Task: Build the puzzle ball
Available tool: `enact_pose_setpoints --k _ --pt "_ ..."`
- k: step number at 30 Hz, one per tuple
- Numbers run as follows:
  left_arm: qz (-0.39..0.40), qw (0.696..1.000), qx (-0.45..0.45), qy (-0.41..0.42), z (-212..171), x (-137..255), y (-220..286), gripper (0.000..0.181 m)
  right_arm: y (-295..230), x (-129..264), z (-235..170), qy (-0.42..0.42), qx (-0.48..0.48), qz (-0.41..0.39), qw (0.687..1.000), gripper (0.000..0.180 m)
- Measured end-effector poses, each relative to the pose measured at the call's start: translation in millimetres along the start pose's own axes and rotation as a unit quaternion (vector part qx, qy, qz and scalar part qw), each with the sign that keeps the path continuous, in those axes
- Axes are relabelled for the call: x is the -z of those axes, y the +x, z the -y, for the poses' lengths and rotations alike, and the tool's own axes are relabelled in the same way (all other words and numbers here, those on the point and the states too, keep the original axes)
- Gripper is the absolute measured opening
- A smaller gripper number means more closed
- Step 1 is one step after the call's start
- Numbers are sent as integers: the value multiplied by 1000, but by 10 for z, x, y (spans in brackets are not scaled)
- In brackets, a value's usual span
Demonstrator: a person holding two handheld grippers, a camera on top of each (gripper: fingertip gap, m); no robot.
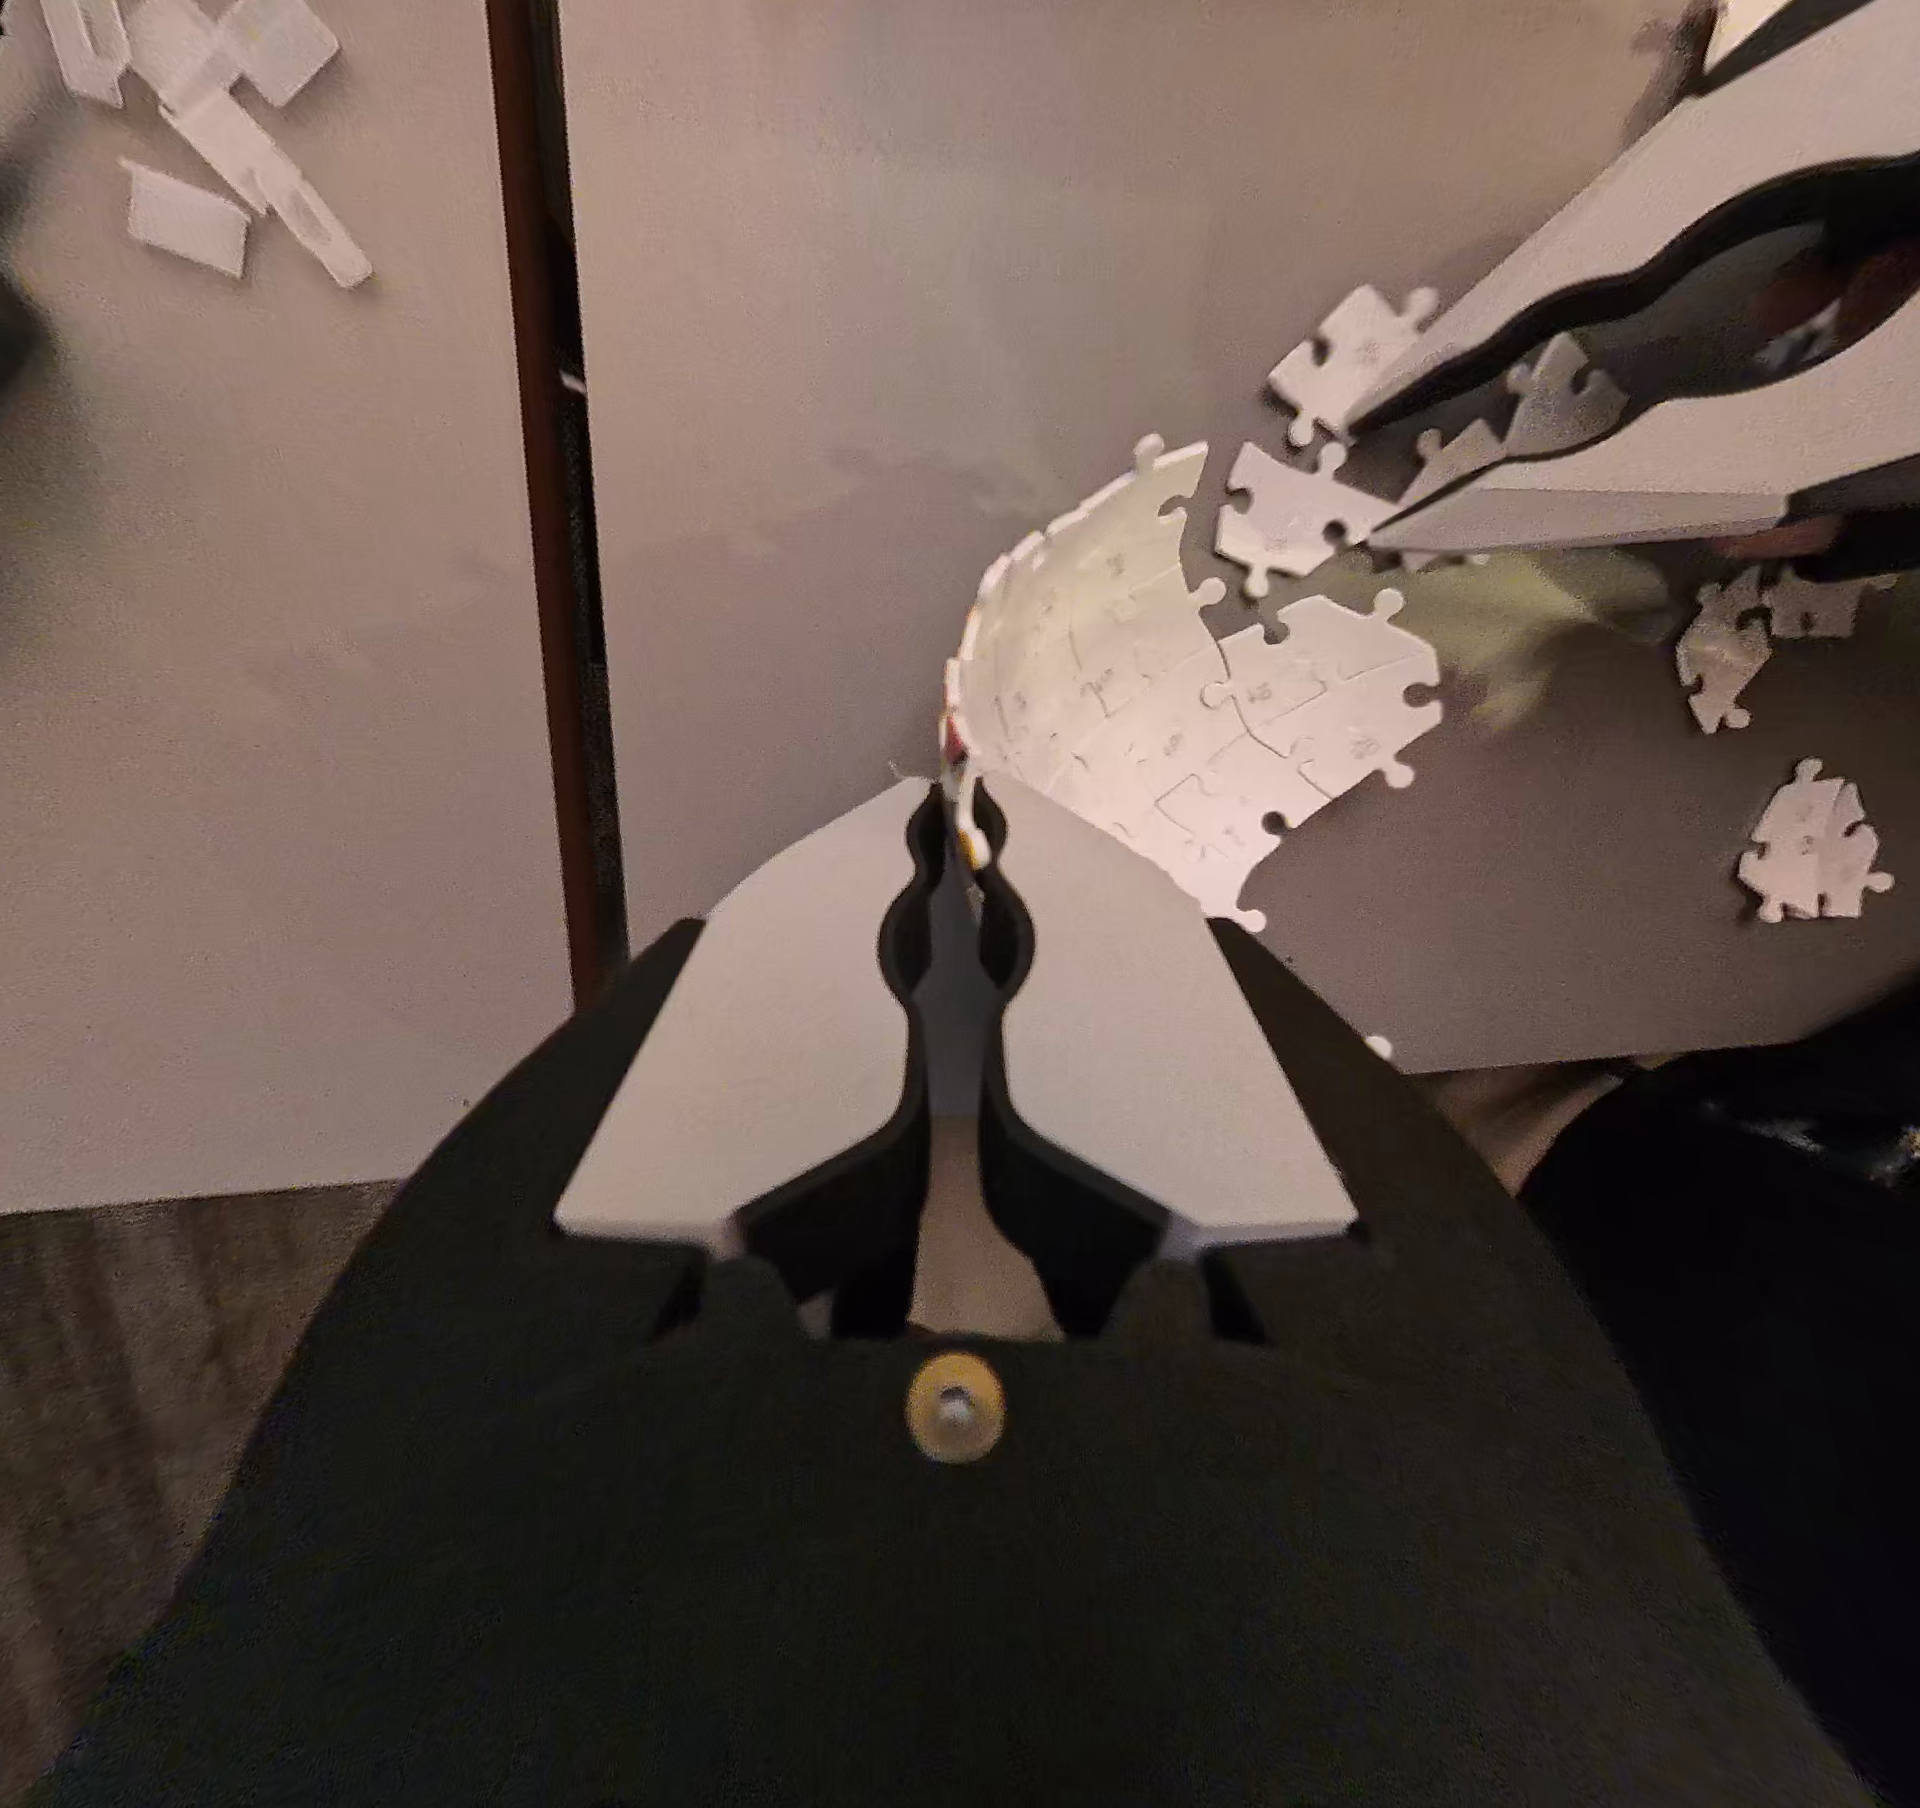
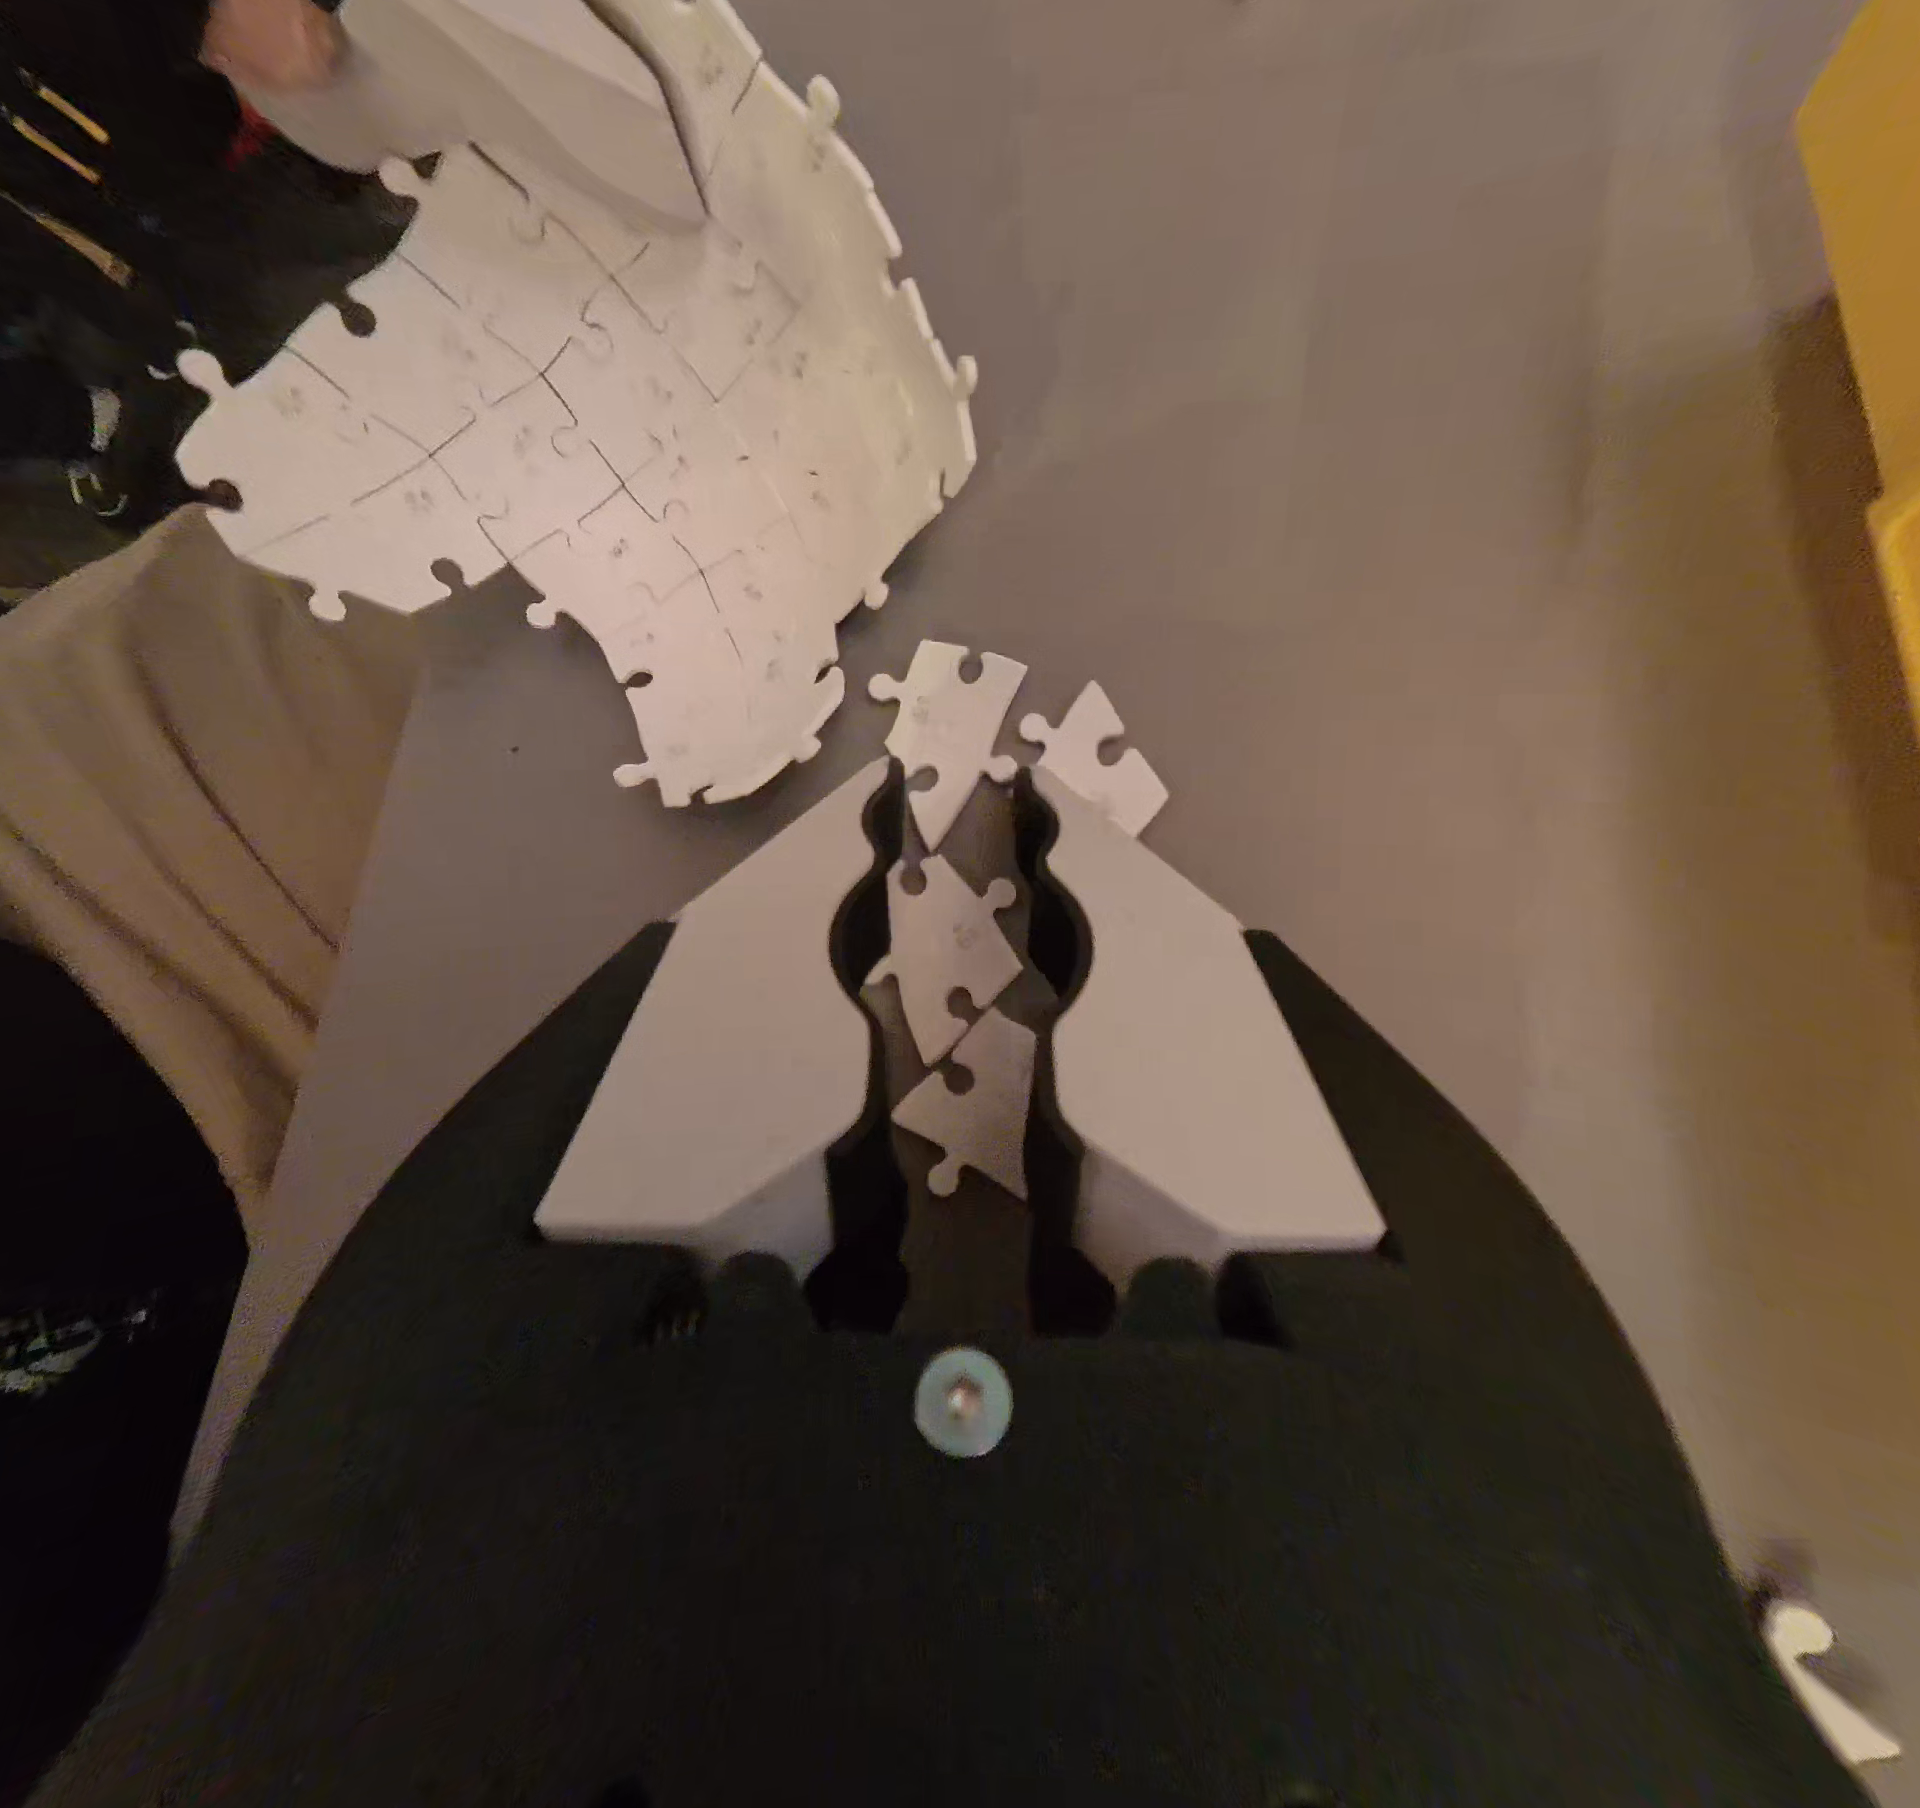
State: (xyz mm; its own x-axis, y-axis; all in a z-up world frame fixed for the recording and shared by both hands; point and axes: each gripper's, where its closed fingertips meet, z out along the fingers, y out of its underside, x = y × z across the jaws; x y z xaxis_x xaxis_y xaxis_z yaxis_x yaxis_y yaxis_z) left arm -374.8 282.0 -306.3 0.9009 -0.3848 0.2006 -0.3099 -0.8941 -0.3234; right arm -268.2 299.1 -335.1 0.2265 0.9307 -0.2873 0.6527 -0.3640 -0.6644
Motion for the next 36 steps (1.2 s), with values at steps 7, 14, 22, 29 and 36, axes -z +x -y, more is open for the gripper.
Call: enact_pose_setpoints --k 7,14,22,29,36 --pt "5 996 -77 -52 206 23 -27 4 29 -58 42 -12 35 -8 999 13" --pt "1 986 -125 -114 234 -50 9 4 29 -99 79 -5 43 -14 999 10" --pt "-3 987 -104 -125 220 -74 47 4 10 -113 81 8 31 -32 999 6" --pt "0 988 -89 -129 196 -76 54 4 -57 -126 77 17 25 -33 999 9" --pt "-1 987 -78 -138 172 -81 58 4 -96 -34 173 47 42 -27 998 5"
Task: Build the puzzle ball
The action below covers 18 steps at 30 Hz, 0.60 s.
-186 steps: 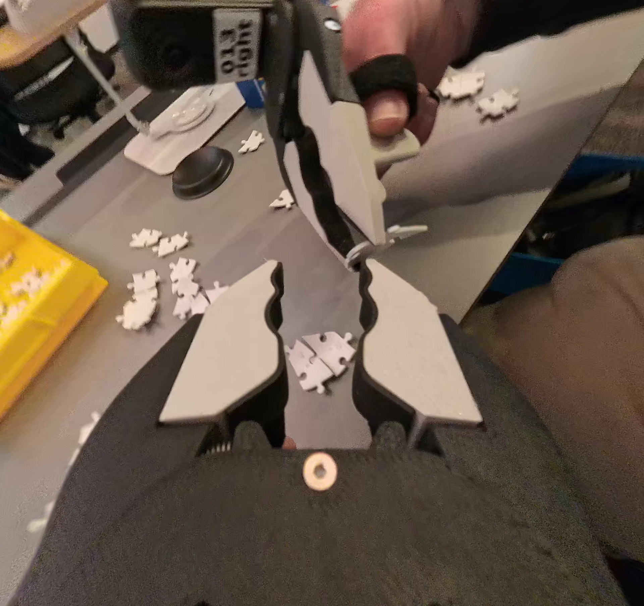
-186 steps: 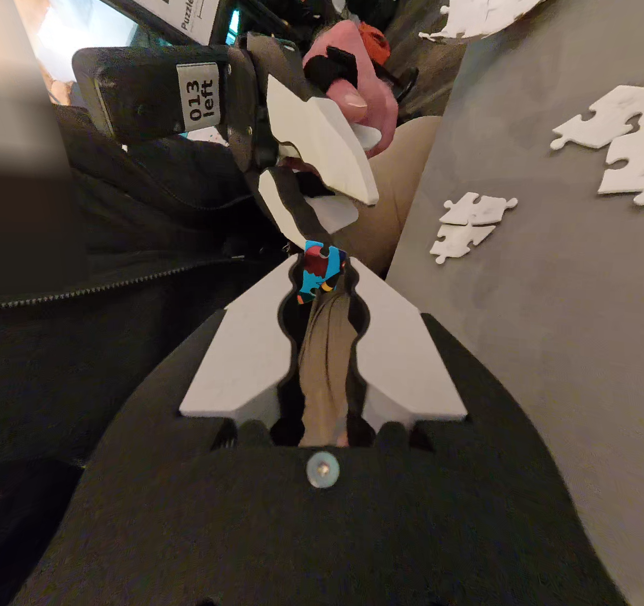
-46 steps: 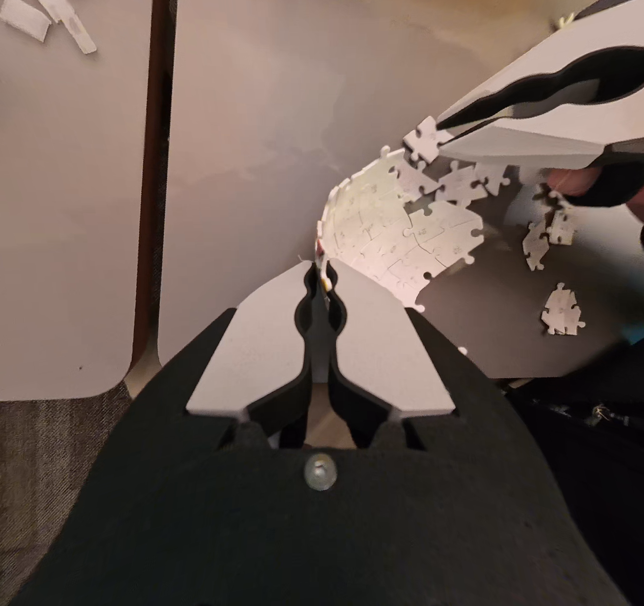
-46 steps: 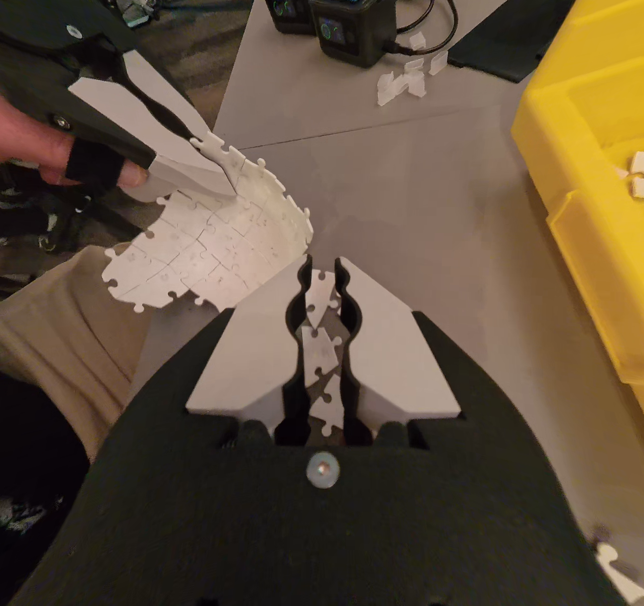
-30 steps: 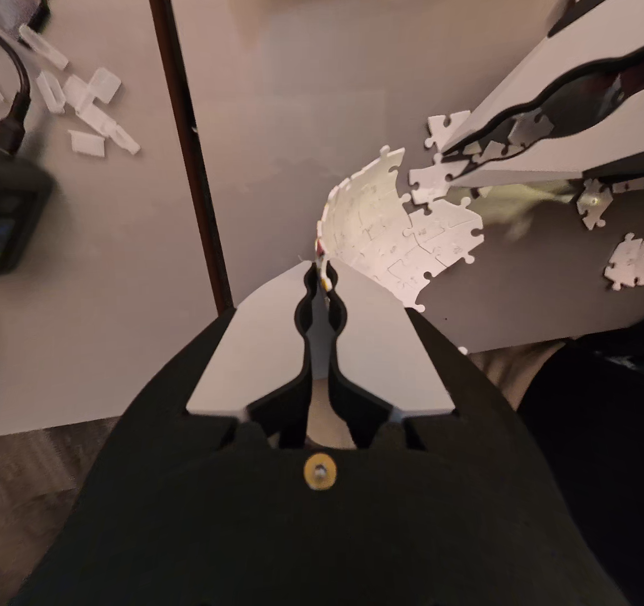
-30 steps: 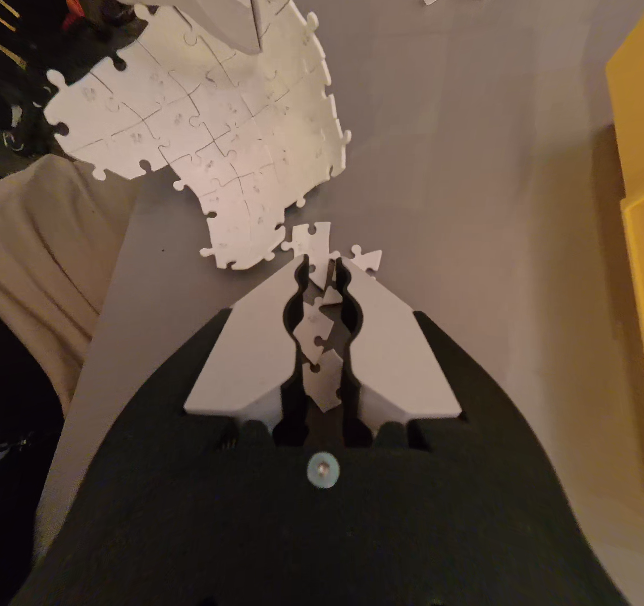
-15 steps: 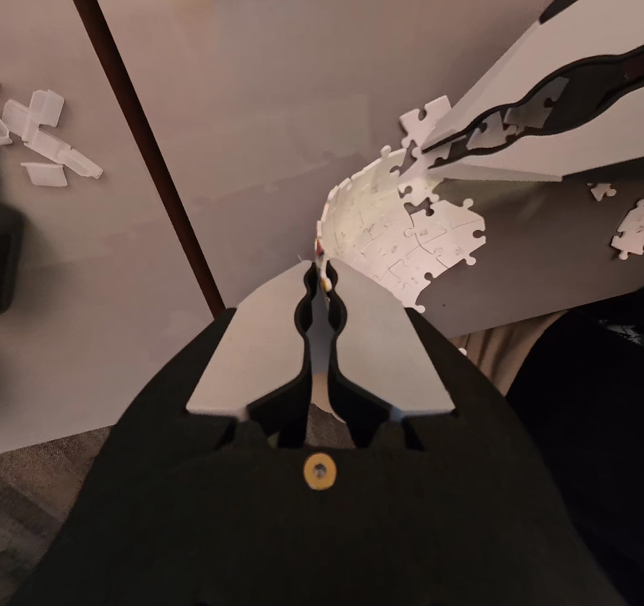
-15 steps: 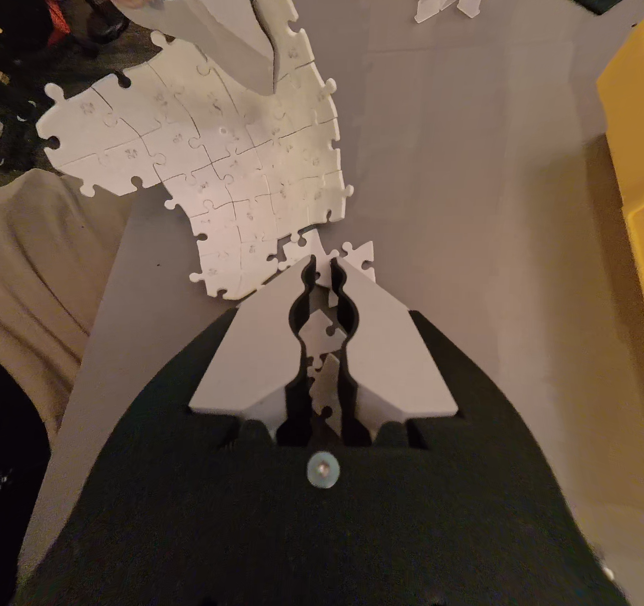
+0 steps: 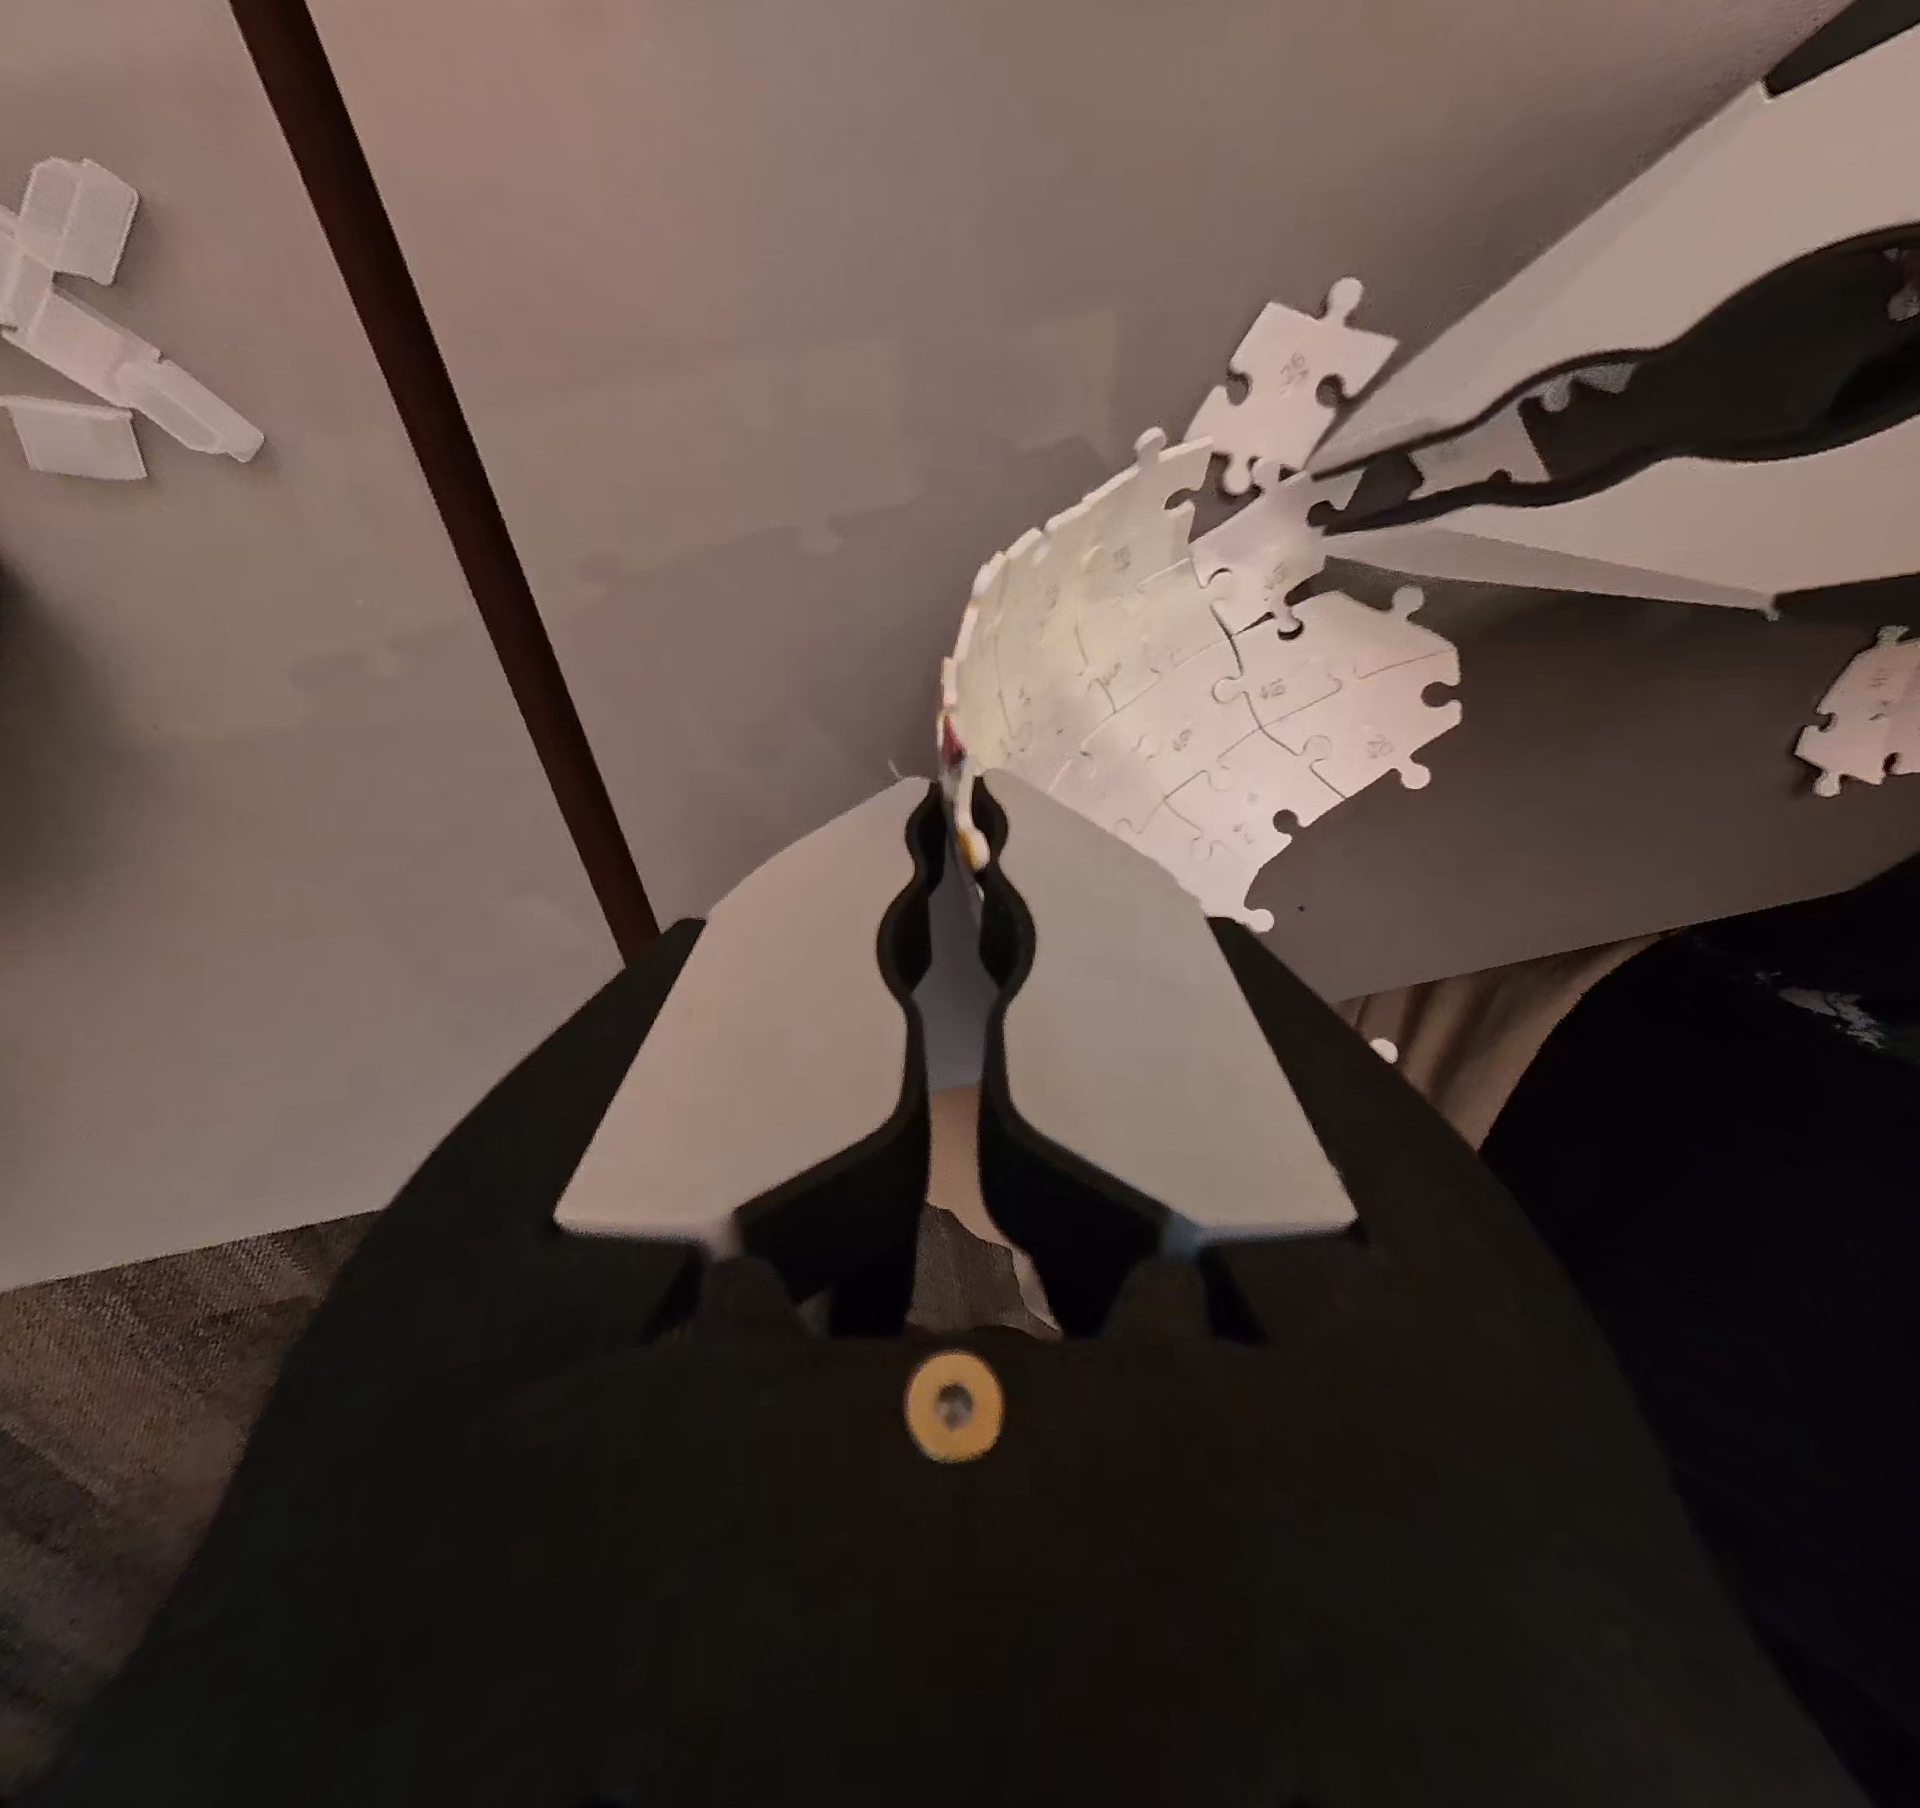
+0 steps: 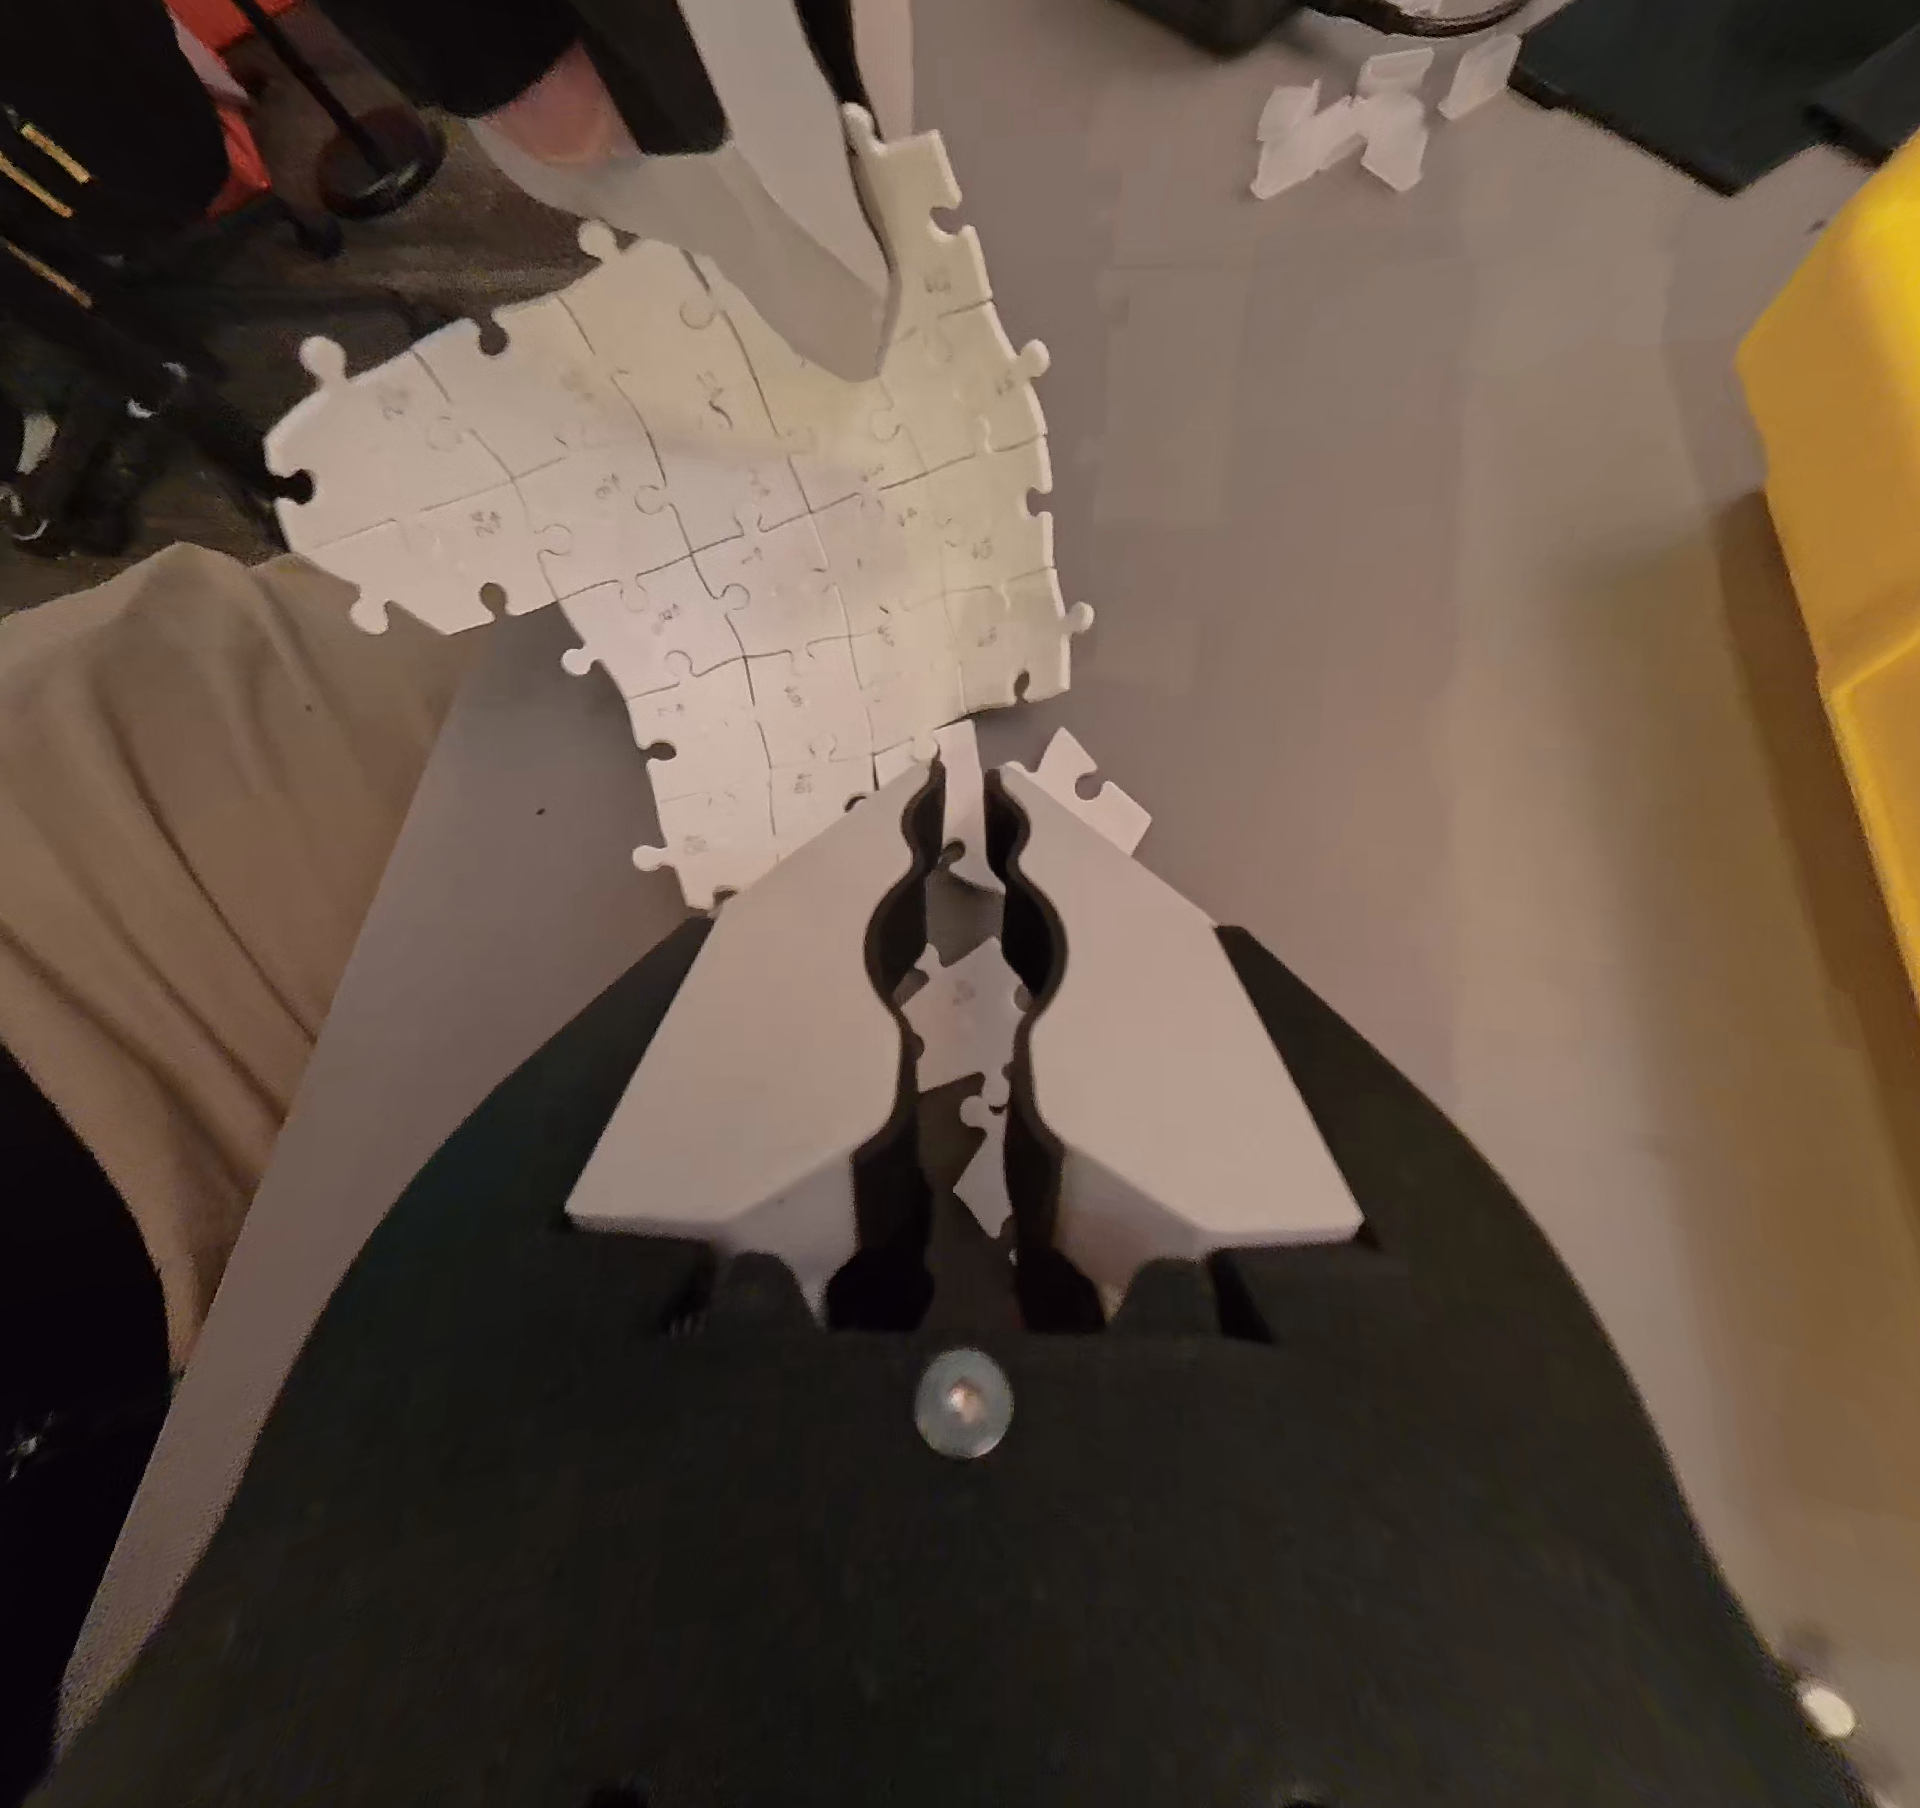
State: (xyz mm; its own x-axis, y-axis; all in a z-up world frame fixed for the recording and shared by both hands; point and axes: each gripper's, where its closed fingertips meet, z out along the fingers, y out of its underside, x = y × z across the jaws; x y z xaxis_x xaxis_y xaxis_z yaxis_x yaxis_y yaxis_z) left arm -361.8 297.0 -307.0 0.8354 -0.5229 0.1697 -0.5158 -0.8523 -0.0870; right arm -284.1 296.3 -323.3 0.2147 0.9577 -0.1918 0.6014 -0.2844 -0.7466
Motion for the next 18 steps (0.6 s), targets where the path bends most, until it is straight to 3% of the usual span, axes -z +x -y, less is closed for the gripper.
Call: enact_pose_setpoints --k 18 --pt "4 1000 -1 -24 33 2 67 4 -72 -191 -64 -52 86 33 994 0"
